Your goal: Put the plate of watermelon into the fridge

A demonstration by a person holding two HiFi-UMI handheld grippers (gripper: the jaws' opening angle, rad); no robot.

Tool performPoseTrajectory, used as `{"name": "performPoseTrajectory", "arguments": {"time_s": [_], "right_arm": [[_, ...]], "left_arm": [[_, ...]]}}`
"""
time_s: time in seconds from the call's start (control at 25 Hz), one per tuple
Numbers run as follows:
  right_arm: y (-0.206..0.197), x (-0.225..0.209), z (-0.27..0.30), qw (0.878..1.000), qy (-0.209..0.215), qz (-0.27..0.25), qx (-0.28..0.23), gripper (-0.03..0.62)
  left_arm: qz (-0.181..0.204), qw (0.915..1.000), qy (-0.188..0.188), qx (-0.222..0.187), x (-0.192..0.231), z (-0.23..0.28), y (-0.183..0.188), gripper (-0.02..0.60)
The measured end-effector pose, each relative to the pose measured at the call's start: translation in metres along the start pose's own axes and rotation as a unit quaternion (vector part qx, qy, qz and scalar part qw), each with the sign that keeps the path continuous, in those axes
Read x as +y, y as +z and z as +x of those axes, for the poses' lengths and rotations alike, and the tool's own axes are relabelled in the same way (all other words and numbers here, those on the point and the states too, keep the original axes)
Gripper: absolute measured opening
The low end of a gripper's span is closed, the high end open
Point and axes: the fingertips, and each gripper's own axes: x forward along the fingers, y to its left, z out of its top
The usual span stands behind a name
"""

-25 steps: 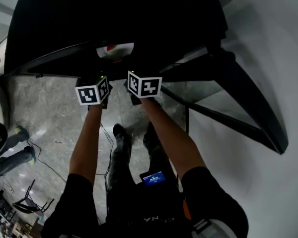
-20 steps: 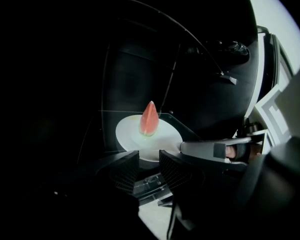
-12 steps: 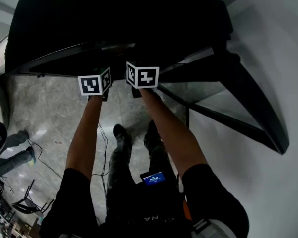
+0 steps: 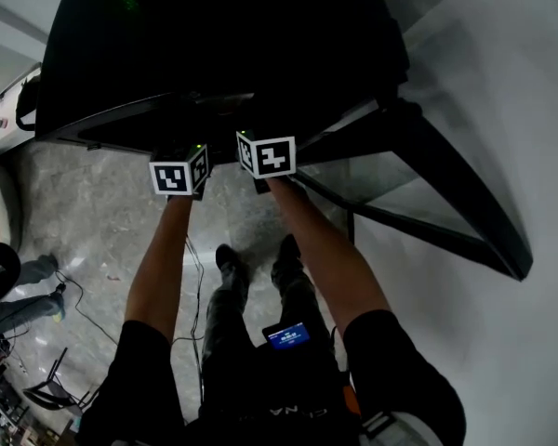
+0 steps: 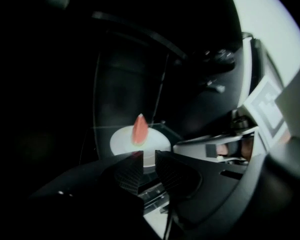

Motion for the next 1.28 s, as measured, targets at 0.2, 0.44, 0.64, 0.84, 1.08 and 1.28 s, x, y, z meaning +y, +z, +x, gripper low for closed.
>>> {"name": "performPoseTrajectory", "arguments": {"time_s": [0.2, 0.44, 0.64, 0.84, 1.08, 1.28], "right_arm": [[0.009, 0.018, -0.029, 0.999, 0.043, -0.005, -0.011, 0.069], [0.02, 0.05, -0.09, 0.996, 0.09, -0.013, -0.006, 0.066], [0.016, 0.069, -0.148, 0.995, 0.097, -0.005, 0.003, 0.064], [0.017, 0.069, -0.188, 0.997, 0.081, -0.012, -0.008, 0.064], [0.032, 0.062, -0.209, 0.996, 0.079, -0.007, -0.031, 0.049], [0.017, 0.06, -0.22, 0.996, 0.091, 0.001, -0.025, 0.048]], "left_arm": [[0.057, 0.9975, -0.035, -0.021, -0.033, -0.029, 0.02, 0.061], [0.086, 0.9939, -0.068, -0.011, -0.065, -0.087, 0.034, 0.035], [0.026, 0.9961, -0.082, -0.018, -0.087, -0.134, 0.038, 0.031], [0.014, 0.9967, -0.073, -0.034, -0.096, -0.168, 0.039, 0.031], [-0.002, 0.9959, -0.076, -0.049, -0.109, -0.183, 0.036, 0.031], [-0.016, 0.996, -0.078, -0.041, -0.13, -0.189, 0.025, 0.031]]}}
